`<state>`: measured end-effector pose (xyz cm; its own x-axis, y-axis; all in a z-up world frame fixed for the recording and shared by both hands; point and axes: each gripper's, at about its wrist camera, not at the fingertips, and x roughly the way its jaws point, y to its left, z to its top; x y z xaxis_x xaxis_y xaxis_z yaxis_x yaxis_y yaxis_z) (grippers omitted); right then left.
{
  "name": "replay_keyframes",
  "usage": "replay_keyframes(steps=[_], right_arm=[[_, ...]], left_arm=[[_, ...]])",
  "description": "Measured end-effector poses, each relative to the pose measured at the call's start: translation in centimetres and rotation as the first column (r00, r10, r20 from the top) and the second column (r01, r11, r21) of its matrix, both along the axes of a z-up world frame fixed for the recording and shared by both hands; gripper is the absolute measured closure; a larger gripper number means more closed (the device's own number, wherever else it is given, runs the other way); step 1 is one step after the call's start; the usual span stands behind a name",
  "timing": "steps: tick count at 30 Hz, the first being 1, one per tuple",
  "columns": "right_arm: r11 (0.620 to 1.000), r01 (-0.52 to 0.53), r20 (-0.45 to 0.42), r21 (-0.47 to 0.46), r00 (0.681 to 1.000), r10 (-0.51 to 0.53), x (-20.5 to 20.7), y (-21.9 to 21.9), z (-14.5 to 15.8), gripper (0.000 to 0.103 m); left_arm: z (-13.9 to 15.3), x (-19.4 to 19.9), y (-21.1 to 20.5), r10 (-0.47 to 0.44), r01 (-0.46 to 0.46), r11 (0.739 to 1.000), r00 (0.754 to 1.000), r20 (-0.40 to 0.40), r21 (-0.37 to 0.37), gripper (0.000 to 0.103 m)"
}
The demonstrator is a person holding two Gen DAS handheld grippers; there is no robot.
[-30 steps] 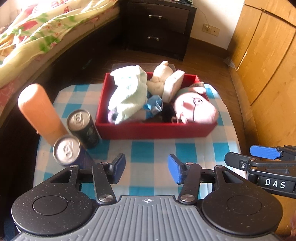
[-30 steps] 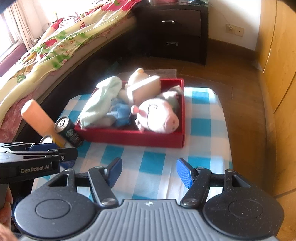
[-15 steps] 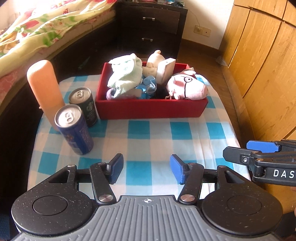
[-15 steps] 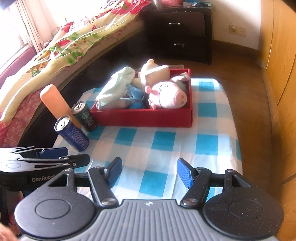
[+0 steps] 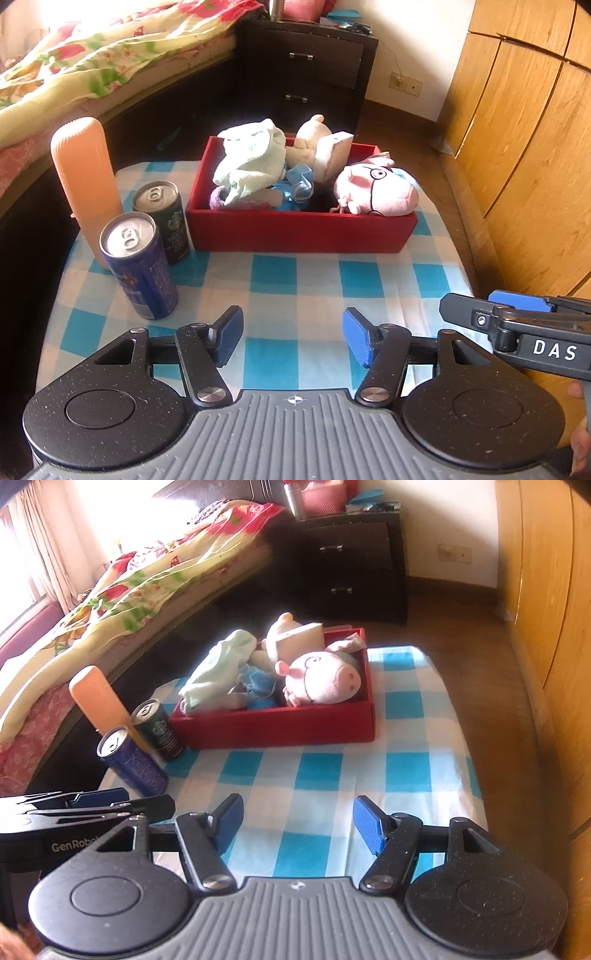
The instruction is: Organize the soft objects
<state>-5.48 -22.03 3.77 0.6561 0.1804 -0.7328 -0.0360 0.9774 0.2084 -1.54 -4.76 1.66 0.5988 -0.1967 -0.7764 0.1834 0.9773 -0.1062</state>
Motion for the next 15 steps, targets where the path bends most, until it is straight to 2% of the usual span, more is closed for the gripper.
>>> replay_keyframes(steps=[7, 15], right_arm=[[0.997, -0.022, -0.017, -0.068, 1.0, 0.021, 1.4, 0.6, 0.7, 0.059], [0.998, -0.02, 0.031, -0.058, 0.999, 0.022, 0.6, 0.9, 2.5, 0.059]], left_arm=[[0.3, 0.6, -0.3, -0.011, 0.012, 0.999, 1.0, -0.006, 0.042, 0.043], [2.4, 0.0, -0.1, 0.005, -0.005, 1.0, 0.999, 0.032, -0.007, 0.042]])
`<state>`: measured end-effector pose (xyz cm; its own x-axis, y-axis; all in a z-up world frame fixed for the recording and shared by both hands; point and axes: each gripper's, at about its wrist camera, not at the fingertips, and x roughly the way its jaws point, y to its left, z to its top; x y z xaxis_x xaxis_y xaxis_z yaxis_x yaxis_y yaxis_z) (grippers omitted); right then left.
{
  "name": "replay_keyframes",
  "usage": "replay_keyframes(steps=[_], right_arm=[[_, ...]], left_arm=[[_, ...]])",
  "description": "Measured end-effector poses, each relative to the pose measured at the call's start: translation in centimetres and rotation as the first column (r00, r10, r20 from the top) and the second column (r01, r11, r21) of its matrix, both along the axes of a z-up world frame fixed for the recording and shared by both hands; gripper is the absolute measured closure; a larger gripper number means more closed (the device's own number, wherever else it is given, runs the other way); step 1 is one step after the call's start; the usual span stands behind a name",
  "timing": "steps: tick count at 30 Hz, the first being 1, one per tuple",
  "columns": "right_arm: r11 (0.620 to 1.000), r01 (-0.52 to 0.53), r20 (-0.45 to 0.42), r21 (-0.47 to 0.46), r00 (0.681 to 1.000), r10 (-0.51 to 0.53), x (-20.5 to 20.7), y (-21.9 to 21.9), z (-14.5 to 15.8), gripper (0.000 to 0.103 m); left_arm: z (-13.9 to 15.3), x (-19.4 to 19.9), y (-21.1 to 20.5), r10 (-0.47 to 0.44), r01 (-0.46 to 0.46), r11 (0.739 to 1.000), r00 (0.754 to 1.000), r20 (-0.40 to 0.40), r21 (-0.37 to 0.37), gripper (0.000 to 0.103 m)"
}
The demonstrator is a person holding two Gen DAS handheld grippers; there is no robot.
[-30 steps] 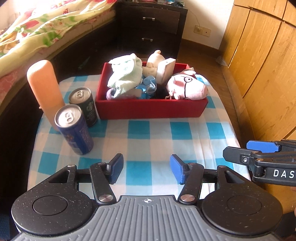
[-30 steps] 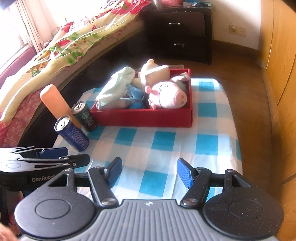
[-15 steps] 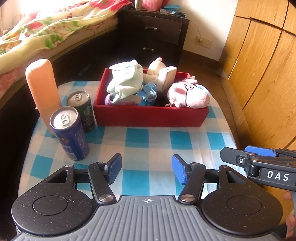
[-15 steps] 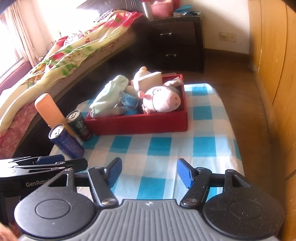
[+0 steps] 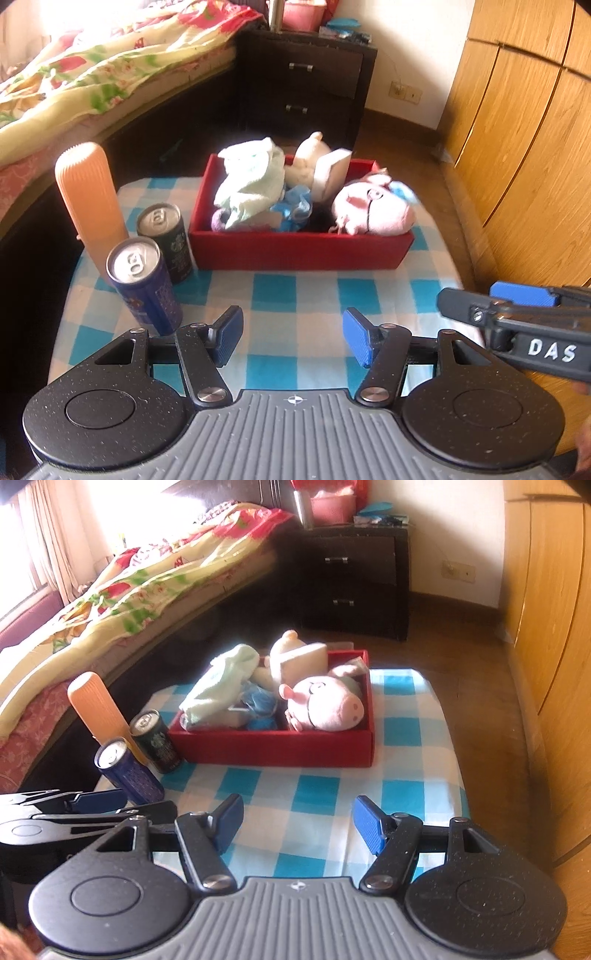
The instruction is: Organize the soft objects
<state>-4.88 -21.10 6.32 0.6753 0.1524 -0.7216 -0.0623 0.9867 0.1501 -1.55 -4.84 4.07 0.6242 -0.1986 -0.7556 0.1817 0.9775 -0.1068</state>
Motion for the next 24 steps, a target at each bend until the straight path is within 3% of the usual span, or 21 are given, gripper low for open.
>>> replay_keyframes(steps=[15, 24], right_arm=[[1.0, 0.025, 0.072, 0.004, 0.997, -0.025, -1.0, -0.2, 1.9, 0.059], [0.999, 0.032, 0.074, 0.019, 0.997, -0.033, -0.1, 0.1, 1.2, 0.059]], left_arm=[[1.9, -0.9, 0.6, 0.047, -0.041, 0.997, 0.995, 0.089, -0.061, 0.038], [0.4, 0.1, 0.9, 0.048, -0.042, 0.996, 0.997, 0.066, -0.081, 0.038]])
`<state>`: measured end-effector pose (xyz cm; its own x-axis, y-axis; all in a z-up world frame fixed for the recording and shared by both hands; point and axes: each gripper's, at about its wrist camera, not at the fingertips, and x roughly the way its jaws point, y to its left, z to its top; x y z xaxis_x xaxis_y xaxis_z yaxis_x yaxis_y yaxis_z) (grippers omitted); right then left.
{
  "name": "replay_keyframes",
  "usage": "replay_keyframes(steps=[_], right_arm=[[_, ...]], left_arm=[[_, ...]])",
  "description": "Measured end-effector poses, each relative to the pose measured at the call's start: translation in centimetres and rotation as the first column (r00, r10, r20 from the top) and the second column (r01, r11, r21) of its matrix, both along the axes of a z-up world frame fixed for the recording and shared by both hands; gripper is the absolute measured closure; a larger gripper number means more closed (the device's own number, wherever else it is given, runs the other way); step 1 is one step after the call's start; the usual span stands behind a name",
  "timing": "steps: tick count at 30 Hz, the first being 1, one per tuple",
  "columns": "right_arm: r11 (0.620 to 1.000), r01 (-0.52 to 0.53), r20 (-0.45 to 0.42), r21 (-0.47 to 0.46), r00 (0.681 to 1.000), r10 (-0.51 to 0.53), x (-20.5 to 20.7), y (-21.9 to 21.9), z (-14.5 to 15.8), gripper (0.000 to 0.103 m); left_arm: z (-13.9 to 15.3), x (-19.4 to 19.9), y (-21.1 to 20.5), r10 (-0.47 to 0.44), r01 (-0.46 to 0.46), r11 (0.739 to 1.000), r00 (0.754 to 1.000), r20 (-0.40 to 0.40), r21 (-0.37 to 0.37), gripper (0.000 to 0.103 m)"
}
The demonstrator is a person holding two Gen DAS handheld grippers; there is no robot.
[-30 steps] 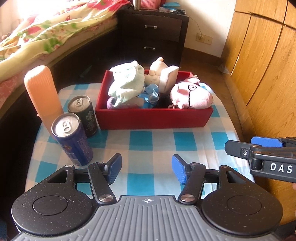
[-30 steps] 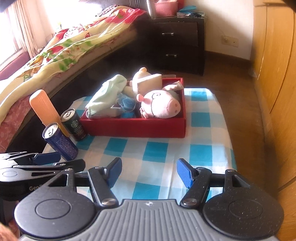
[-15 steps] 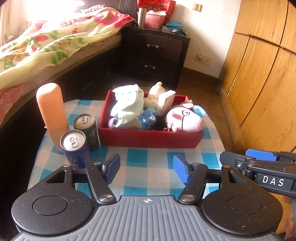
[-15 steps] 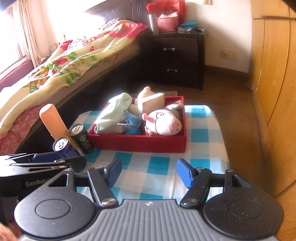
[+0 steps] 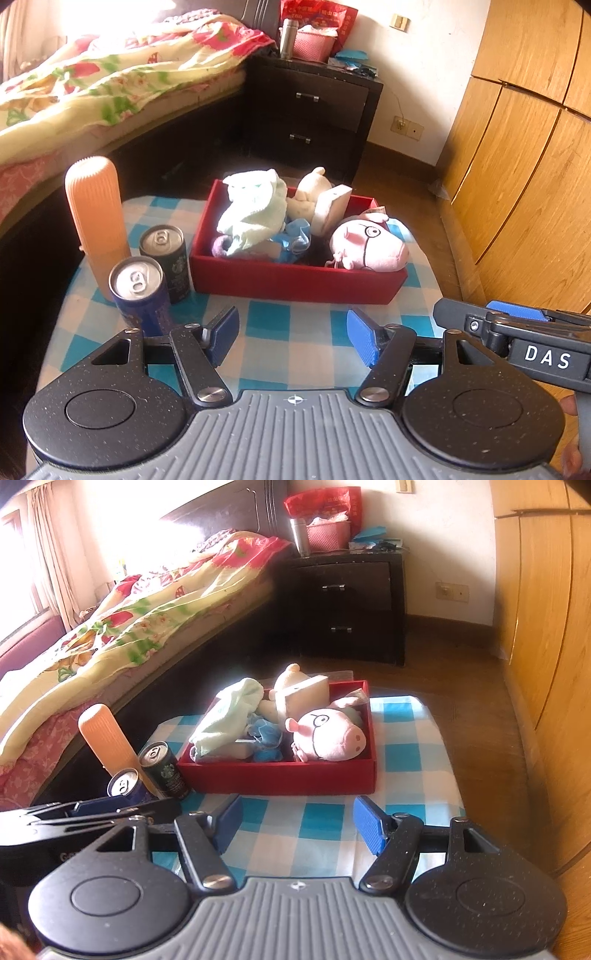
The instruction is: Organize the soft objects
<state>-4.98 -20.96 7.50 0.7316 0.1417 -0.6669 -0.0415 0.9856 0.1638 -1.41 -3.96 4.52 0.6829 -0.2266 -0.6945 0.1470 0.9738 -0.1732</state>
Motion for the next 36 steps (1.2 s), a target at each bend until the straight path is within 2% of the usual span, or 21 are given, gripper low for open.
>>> replay_keyframes(steps=[16, 36], right_arm=[[1.0, 0.004, -0.016, 0.001, 1.0, -0.004, 0.45, 0.25, -0.9, 0.059], [1.0, 0.005, 0.007, 0.03, 1.0, -0.006, -0.02, 0.1, -0.97, 0.059]], left_arm=[[-0.67, -0.04, -0.37, -0.009, 0.009, 1.0, 1.0, -0.015, -0.022, 0.038], [-0.1, -0.59, -0.54, -0.002, 0.002, 1.0, 1.0, 0.028, 0.014, 0.038]])
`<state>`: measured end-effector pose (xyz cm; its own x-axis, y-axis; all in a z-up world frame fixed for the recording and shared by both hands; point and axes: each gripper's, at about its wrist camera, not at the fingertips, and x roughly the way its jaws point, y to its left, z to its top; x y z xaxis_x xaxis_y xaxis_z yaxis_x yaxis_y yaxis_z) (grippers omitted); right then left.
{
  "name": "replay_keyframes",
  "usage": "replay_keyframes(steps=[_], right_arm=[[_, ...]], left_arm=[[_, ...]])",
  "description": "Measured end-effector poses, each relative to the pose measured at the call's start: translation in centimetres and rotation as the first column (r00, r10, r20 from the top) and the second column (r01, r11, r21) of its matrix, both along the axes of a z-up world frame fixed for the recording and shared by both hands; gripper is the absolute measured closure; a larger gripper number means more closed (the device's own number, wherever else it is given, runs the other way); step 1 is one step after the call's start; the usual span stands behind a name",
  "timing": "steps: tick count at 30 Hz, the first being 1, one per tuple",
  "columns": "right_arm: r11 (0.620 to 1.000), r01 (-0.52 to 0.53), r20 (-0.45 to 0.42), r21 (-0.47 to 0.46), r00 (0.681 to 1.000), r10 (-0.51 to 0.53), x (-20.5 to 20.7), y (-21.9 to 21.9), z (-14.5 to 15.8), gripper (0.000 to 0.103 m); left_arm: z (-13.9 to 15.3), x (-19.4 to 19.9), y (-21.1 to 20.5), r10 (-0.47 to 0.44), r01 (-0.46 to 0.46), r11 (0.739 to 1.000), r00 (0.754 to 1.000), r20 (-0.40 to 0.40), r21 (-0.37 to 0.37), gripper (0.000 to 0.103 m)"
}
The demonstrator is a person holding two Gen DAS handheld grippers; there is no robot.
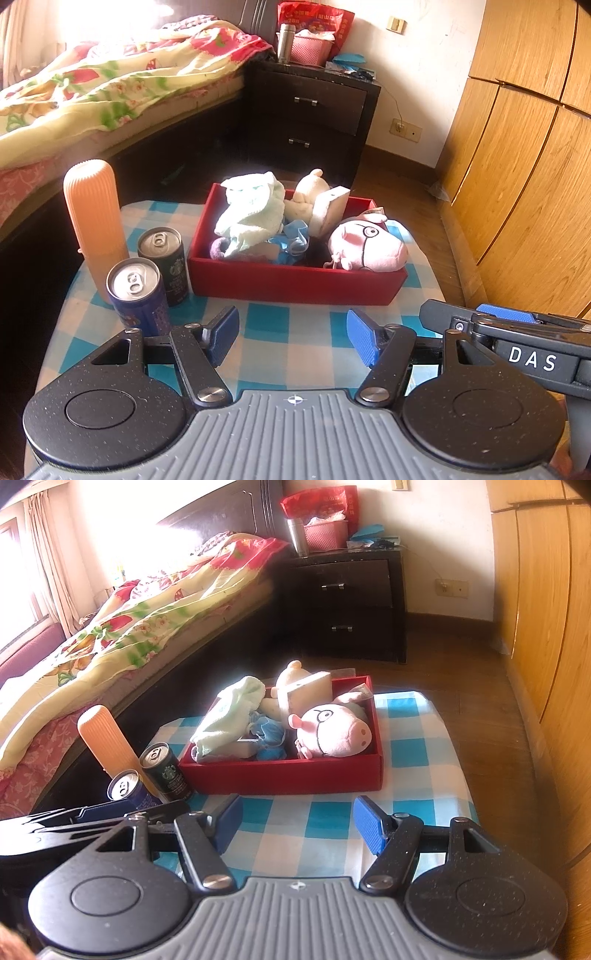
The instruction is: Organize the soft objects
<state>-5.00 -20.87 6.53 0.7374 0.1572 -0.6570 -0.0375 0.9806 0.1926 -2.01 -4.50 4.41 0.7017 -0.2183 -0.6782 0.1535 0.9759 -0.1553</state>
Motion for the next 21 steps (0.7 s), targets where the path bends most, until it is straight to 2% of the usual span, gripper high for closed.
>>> replay_keyframes(steps=[13, 21], right_arm=[[1.0, -0.001, 0.005, -0.001, 1.0, 0.001, -0.09, 0.04, 0.19, 0.059], [1.0, -0.001, 0.019, 0.001, 1.0, 0.001, -0.38, -0.02, 0.64, 0.058]], left_arm=[[0.34, -0.19, -0.06, 0.007, -0.008, 1.0, 1.0, 0.026, 0.025, 0.036], [0.52, -0.24, 0.32, 0.013, -0.014, 1.0, 0.999, 0.032, 0.003, 0.033]])
